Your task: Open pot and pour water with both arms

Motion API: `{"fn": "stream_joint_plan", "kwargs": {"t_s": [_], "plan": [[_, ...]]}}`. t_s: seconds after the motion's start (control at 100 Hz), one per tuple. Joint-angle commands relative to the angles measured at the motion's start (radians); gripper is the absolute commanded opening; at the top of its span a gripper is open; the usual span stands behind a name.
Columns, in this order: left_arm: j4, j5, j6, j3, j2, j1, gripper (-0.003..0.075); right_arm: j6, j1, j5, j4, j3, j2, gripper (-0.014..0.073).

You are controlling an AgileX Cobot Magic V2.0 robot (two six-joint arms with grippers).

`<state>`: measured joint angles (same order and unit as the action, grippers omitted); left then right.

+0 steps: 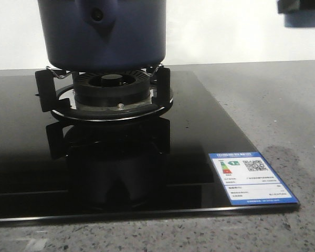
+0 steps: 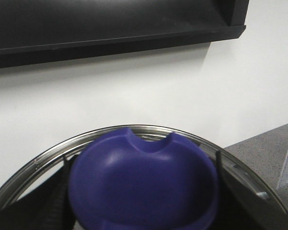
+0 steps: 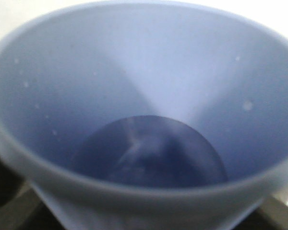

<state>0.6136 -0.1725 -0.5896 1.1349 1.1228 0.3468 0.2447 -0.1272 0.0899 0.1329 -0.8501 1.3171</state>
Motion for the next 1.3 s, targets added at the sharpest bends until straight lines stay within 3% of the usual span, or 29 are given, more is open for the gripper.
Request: {"fn": "stream_joint_plan", "kwargs": {"t_s": [0.0, 0.42, 0.71, 1.0, 1.29], "plan": [[0.011, 0.086, 0.002, 0.04, -0.026, -0.002, 0.0347, 0.001, -0.037, -0.06, -0.074, -0.125, -0.041, 0.0286], [0.008, 0.088, 0.002, 0.04, -0.026, -0.002, 0.0347, 0.001, -0.286, -0.376, -0.385, -0.433, 0.024, 0.0286], [0.008, 0.088, 0.002, 0.04, -0.026, -0.002, 0.0347, 0.033, -0.419, -0.526, -0.705, -0.582, 0.15, 0.0286], [0.008, 0.085, 0.002, 0.04, -0.026, -0.002, 0.0347, 0.033, -0.456, -0.531, -1.004, -0.605, 0.2, 0.0286], [0.008, 0.085, 0.002, 0.04, -0.026, -0.002, 0.0347, 0.033, -0.456, -0.515, -1.204, -0.605, 0.23, 0.0286]]}}
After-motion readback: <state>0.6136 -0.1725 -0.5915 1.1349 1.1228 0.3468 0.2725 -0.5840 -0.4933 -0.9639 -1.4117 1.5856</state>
